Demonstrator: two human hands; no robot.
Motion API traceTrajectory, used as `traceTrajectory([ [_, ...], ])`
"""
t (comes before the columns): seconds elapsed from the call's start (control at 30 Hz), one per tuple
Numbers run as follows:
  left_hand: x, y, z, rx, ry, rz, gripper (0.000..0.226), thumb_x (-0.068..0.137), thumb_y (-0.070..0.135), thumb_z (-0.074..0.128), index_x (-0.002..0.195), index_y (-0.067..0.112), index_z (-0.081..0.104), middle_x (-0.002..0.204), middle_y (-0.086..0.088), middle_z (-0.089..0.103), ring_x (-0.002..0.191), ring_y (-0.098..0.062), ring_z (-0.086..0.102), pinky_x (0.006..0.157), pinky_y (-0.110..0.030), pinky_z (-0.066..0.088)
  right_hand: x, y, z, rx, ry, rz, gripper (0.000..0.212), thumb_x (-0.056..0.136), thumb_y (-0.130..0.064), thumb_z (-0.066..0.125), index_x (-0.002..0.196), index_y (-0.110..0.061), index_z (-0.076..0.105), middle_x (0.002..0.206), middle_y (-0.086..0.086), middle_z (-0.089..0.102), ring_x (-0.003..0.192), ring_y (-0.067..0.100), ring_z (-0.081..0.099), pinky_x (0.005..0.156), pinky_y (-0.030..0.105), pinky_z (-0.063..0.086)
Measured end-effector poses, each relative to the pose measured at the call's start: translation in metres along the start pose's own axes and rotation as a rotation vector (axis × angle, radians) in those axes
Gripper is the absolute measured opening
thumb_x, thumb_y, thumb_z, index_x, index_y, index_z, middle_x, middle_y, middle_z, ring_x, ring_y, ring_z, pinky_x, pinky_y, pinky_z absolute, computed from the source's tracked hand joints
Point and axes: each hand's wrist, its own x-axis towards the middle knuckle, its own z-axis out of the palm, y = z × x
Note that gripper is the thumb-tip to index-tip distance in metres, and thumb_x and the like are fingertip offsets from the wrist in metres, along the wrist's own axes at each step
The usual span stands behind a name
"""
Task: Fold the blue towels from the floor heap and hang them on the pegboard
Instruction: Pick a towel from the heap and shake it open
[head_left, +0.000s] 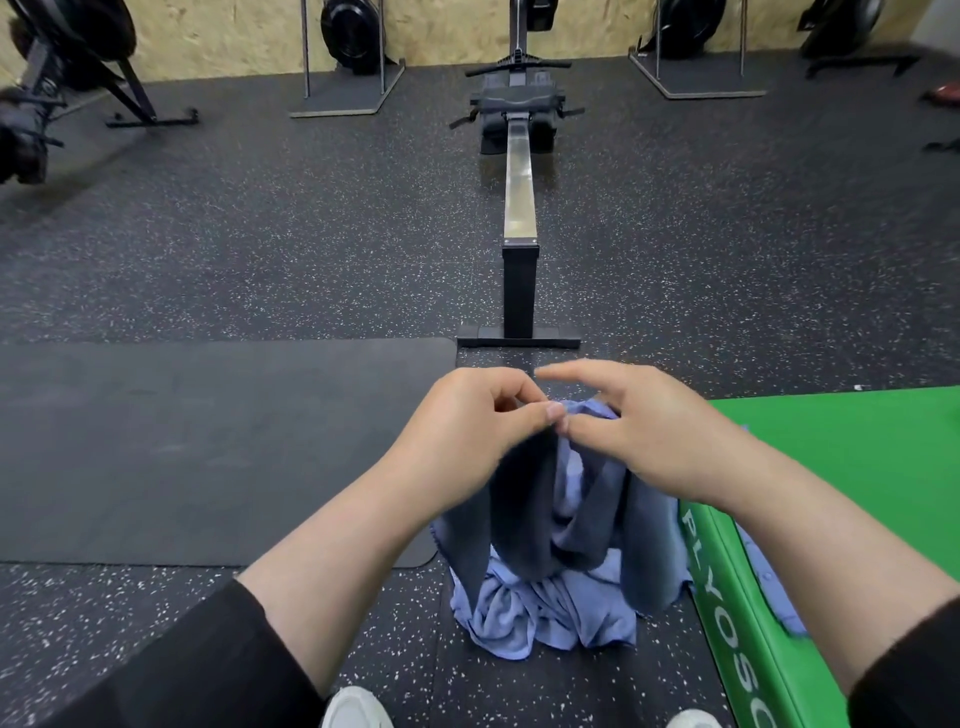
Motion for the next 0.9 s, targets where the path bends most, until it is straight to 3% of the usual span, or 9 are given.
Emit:
traceTrajectory([
  [0.1, 0.001, -0.001, 0.000, -0.019, 0.007, 0.015, 0.020, 0.089, 0.033, 0.075, 0.076, 0.019, 0.069, 0.060, 0.005, 0.054, 0.057, -0.008, 0.040, 0.057, -0.029, 0.032, -0.001, -0.001, -0.001, 0.001, -0.005, 0.022, 0.004, 0.091, -0.035, 0.069, 0.090, -0.036, 0.073, 0.077, -0.019, 0.068, 0.072, -0.003, 0.056, 0.071, 0.022, 0.043],
  [0.17, 0.001, -0.001, -0.001, -0.022, 0.007, 0.021, 0.023, 0.088, 0.036, 0.076, 0.076, 0.019, 0.067, 0.059, 0.005, 0.053, 0.056, -0.007, 0.039, 0.056, -0.027, 0.032, 0.000, -0.001, -0.001, 0.013, 0.059, 0.029, 0.009, 0.091, -0.033, 0.069, 0.082, -0.031, 0.071, 0.069, -0.020, 0.064, 0.068, -0.004, 0.053, 0.067, 0.017, 0.041],
  [0.33, 0.004, -0.007, -0.007, 0.077, 0.055, -0.068, 0.029, 0.090, 0.037, 0.073, 0.074, 0.014, 0.064, 0.058, 0.011, 0.051, 0.053, -0.006, 0.039, 0.049, -0.020, 0.029, 0.006, 0.009, -0.004, 0.107, 0.332, 0.165, 0.011, 0.093, -0.028, 0.067, 0.087, -0.021, 0.073, 0.087, -0.007, 0.072, 0.086, 0.013, 0.063, 0.082, 0.032, 0.047],
  [0.47, 0.004, -0.011, -0.011, -0.102, 0.154, -0.140, 0.033, 0.091, 0.037, 0.072, 0.068, 0.016, 0.061, 0.054, 0.013, 0.048, 0.053, -0.008, 0.040, 0.054, -0.021, 0.034, 0.004, 0.016, -0.008, 0.172, 0.421, 0.271, 0.014, 0.093, -0.031, 0.068, 0.083, -0.022, 0.074, 0.085, -0.008, 0.072, 0.087, 0.014, 0.063, 0.080, 0.034, 0.048],
  [0.53, 0.004, -0.009, -0.012, -0.178, 0.218, -0.139, 0.034, 0.093, 0.037, 0.070, 0.068, 0.017, 0.060, 0.057, 0.012, 0.049, 0.056, -0.006, 0.041, 0.052, -0.017, 0.037, 0.004, 0.019, -0.007, 0.250, 0.414, 0.313, 0.016, 0.093, -0.033, 0.068, 0.083, -0.023, 0.076, 0.084, -0.006, 0.073, 0.087, 0.016, 0.065, 0.081, 0.036, 0.051],
  [0.6, 0.006, -0.008, -0.012, -0.306, 0.258, -0.138, 0.034, 0.093, 0.038, 0.069, 0.069, 0.016, 0.059, 0.065, 0.004, 0.054, 0.063, -0.010, 0.047, 0.063, -0.028, 0.050, 0.005, 0.022, -0.006, 0.368, 0.382, 0.355, 0.016, 0.094, -0.036, 0.067, 0.090, -0.025, 0.077, 0.090, -0.003, 0.075, 0.096, 0.018, 0.068, 0.086, 0.039, 0.053],
  [0.67, 0.007, -0.007, -0.011, -0.428, 0.292, -0.165, 0.031, 0.093, 0.038, 0.069, 0.070, 0.017, 0.060, 0.068, -0.002, 0.054, 0.067, -0.014, 0.047, 0.067, -0.036, 0.045, 0.005, 0.021, -0.005, 0.450, 0.298, 0.393, 0.019, 0.099, -0.035, 0.060, 0.100, -0.026, 0.076, 0.103, -0.004, 0.074, 0.109, 0.017, 0.066, 0.094, 0.038, 0.050],
  [0.77, 0.006, -0.005, -0.007, -0.538, 0.323, -0.234, 0.028, 0.093, 0.036, 0.072, 0.075, 0.017, 0.063, 0.071, -0.004, 0.054, 0.068, -0.014, 0.047, 0.067, -0.032, 0.040, 0.006, 0.019, -0.002, 0.530, 0.203, 0.405, 0.024, 0.104, -0.030, 0.051, 0.110, -0.027, 0.074, 0.117, 0.001, 0.071, 0.118, 0.018, 0.062, 0.107, 0.043, 0.047],
  [0.9, 0.005, -0.007, -0.006, -0.570, 0.309, -0.279, 0.027, 0.097, 0.035, 0.067, 0.079, 0.015, 0.064, 0.070, -0.005, 0.047, 0.068, -0.017, 0.040, 0.057, -0.027, 0.034, 0.002, 0.014, -0.002, 0.377, 0.230, 0.348, 0.024, 0.105, -0.027, 0.051, 0.118, -0.025, 0.072, 0.107, -0.013, 0.066, 0.107, 0.008, 0.056, 0.095, 0.030, 0.042],
])
